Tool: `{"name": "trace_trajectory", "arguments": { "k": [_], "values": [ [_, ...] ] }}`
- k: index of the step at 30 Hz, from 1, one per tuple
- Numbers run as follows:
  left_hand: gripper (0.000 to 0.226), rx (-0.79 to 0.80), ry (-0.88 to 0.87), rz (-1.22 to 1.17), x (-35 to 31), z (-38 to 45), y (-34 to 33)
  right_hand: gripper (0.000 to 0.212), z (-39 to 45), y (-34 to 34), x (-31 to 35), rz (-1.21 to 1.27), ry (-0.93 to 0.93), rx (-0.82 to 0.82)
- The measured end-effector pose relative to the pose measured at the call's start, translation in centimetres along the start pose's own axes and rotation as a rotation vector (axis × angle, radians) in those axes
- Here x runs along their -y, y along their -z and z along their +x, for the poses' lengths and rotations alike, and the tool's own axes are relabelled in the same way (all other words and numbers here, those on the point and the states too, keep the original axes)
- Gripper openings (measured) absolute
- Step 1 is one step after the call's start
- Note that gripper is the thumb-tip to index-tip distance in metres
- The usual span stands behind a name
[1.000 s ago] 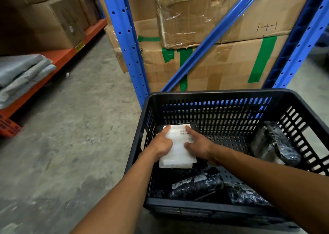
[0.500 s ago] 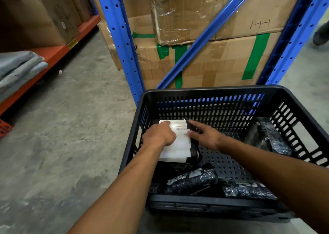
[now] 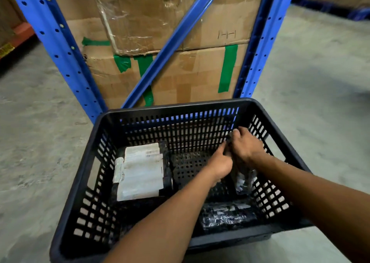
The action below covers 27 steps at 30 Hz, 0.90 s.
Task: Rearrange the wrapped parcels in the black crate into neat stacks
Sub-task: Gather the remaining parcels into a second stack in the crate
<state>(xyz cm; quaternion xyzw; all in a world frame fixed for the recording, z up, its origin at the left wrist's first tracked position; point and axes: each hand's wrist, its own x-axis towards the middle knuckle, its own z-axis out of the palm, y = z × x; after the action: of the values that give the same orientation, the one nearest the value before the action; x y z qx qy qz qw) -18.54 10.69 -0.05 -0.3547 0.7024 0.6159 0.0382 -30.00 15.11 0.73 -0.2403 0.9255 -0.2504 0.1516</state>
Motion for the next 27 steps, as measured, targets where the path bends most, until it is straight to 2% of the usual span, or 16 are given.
{"name": "trace_trajectory", "arguments": {
  "k": [2,4,6,9,12,16,19,21,23,27],
  "values": [
    [0.057,-0.002,0.019,-0.008,0.1,0.3,-0.4,0.057,0.2,0.2,0.2,0.390,-0.109,0.071],
    [0.060,-0.009,0.046,-0.039,0.8,0.2,-0.1,0.060,-0.6,0.1,0.0,0.646,-0.307,0.268],
    [0.075,-0.027,0.050,-0.057,2.0,-0.1,0.6,0.061,-1.3,-0.5,-0.5,0.748,-0.410,0.411],
    [0.095,-0.083,0.035,-0.076,2.8,-0.2,1.7,0.060,-0.9,-1.3,-0.8,0.823,-0.428,0.418],
    [0.094,-0.136,0.047,-0.179,2.3,0.0,2.7,0.057,-0.4,-1.2,-0.5,0.757,-0.378,0.399],
    [0.100,-0.129,0.088,-0.380,2.3,-0.7,4.4,0.061,0.6,-1.7,-1.5,0.450,-0.167,0.303],
    [0.097,-0.146,0.072,-0.481,2.3,-0.9,4.8,0.077,0.3,-1.7,-2.1,0.522,-0.193,0.399],
    [0.095,-0.165,0.061,-0.471,2.6,-0.8,4.9,0.087,0.0,-1.5,-2.5,0.619,-0.211,0.521],
    [0.087,-0.163,0.080,-0.425,3.5,-0.6,4.8,0.092,-0.1,-1.7,-3.0,0.595,-0.162,0.604],
    [0.068,-0.074,0.156,-0.259,5.2,0.4,3.9,0.078,-0.4,-2.7,-3.6,0.498,-0.061,0.627]
  ]
}}
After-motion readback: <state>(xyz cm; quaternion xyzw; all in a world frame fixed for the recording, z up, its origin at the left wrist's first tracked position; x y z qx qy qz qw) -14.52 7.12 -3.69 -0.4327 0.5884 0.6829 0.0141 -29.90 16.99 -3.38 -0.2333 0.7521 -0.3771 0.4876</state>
